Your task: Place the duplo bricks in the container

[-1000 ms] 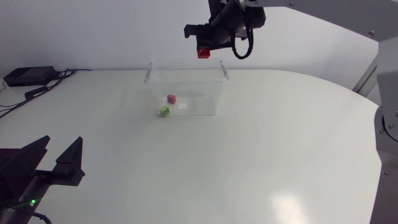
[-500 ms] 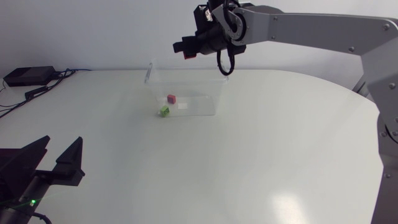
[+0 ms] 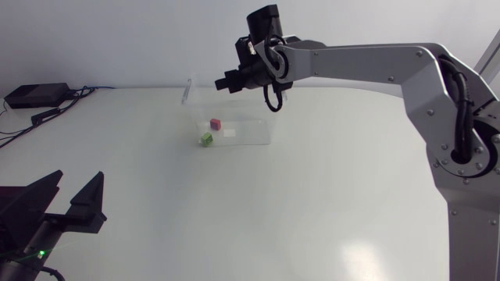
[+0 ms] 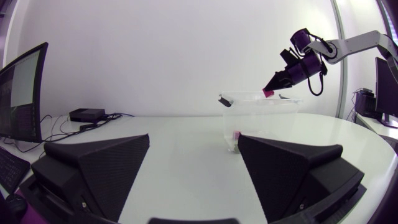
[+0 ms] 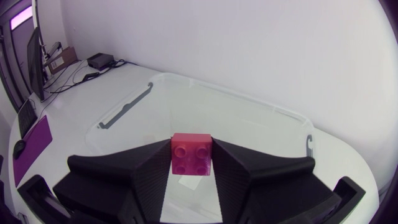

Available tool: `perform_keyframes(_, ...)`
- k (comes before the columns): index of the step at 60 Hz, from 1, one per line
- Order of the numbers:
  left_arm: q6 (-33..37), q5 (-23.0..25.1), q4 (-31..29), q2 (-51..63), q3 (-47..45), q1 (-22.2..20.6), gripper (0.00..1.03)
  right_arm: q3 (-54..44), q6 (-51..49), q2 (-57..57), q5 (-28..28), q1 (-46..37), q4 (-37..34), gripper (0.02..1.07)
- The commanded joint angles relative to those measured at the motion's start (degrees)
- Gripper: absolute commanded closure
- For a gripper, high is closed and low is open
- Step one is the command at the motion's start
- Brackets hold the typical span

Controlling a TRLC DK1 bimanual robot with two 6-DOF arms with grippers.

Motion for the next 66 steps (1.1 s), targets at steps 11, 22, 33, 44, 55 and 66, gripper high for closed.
perform_keyframes(11, -1.6, 0.1, 0.5, -0.6, -1.0, 0.4, 0.04, 4.1, -1.3, 2.6, 2.1, -1.0, 0.1, 0.04)
perform_keyframes(22, -1.6, 0.1, 0.5, -0.6, -1.0, 0.4, 0.04, 4.9, -1.3, 2.2, 2.4, -1.4, 0.3, 0.06)
perform_keyframes(33, -1.6, 0.1, 0.5, -0.6, -1.0, 0.4, 0.04, 5.0, -1.0, 1.2, 2.8, -1.6, -0.1, 0.06)
perform_keyframes(44, -1.6, 0.1, 0.5, -0.6, -1.0, 0.4, 0.04, 3.8, 1.1, -3.1, 6.3, -2.9, -2.0, 0.06)
perform_keyframes(55, -1.6, 0.1, 0.5, -0.6, -1.0, 0.4, 0.04, -7.0, 1.2, -15.2, 6.7, -3.6, -1.5, 0.06)
perform_keyframes(66, -1.5, 0.1, 0.5, -0.6, -1.0, 0.4, 0.04, -17.1, 2.4, -26.2, 7.2, -3.6, -0.6, 0.06)
